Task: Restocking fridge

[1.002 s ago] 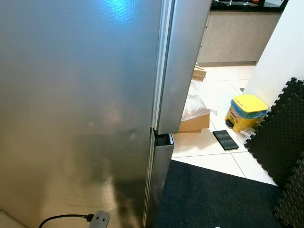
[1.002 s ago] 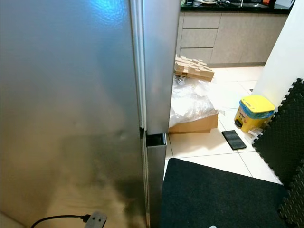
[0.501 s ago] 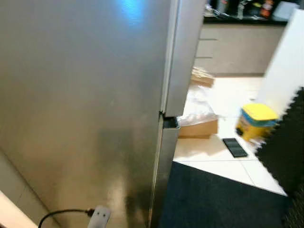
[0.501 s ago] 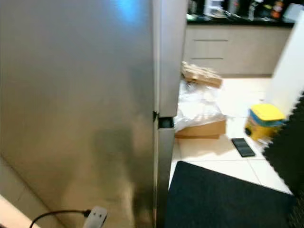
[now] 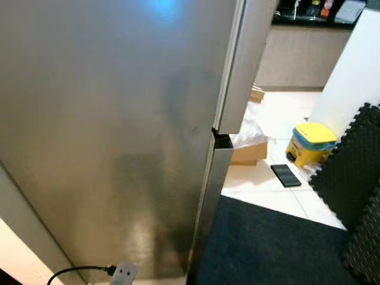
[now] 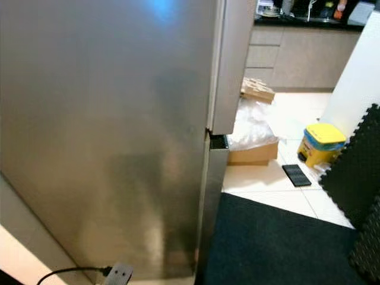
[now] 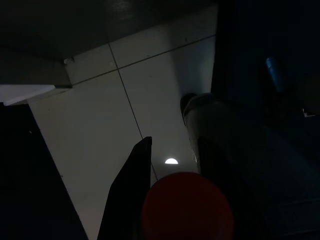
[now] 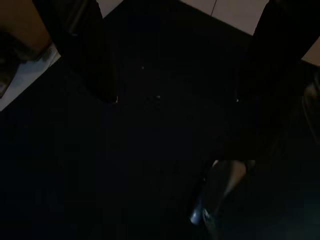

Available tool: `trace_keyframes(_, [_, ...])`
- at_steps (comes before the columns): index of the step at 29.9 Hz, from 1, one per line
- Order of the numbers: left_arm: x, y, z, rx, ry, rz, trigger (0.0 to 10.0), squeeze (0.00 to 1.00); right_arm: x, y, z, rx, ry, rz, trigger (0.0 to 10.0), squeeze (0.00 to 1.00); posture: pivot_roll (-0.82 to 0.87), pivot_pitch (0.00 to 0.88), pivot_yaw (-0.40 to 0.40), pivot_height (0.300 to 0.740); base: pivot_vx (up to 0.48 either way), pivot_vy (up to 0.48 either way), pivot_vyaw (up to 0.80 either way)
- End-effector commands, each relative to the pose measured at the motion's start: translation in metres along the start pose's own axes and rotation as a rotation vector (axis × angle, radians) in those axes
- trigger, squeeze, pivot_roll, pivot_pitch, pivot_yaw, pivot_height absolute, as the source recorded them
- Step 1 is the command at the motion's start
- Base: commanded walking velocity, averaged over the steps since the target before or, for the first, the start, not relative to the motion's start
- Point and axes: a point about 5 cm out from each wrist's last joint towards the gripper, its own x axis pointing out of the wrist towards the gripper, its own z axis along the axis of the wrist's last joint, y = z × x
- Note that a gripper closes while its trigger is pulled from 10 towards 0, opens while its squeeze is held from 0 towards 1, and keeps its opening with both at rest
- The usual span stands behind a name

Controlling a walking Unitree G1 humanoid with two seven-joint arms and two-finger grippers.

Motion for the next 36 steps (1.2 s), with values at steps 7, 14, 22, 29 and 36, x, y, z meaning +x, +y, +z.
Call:
trace_keyframes(7, [-0.0006,-0.0055,-0.0112,-0.002,0.045,-0.021,10.0,0.00,0.0003,0.0002,0.0025,0.007,-0.009,-0.004,10.0,0.00,0.04,0.000,-0.020,0.740,0.000,0.000,0.00])
trace_keyframes(14, [-0.0007,-0.0049,-0.0114,-0.001,0.047,-0.021,10.0,0.00,0.0006,0.0016,0.0026,0.006,-0.009,-0.001,10.0,0.00,0.04,0.000,-0.020,0.740,0.000,0.000,0.00])
trace_keyframes(22, [-0.0009,-0.0044,-0.0121,0.006,0.051,-0.023,10.0,0.00,0.0005,0.0014,0.0019,0.006,-0.007,-0.002,10.0,0.00,0.04,0.000,-0.019,0.740,0.000,0.000,0.00])
trace_keyframes(29, [-0.0009,-0.0049,-0.0126,0.010,0.053,-0.025,10.0,0.00,0.0005,0.0022,0.0008,0.007,-0.004,-0.001,10.0,0.00,0.04,0.000,-0.018,0.740,0.000,0.000,0.00])
trace_keyframes(36, [-0.0009,-0.0053,-0.0125,0.022,0.053,-0.030,10.0,0.00,0.0005,0.0033,-0.0001,0.010,-0.002,0.001,10.0,0.00,0.03,0.000,-0.014,0.740,0.000,0.139,0.00])
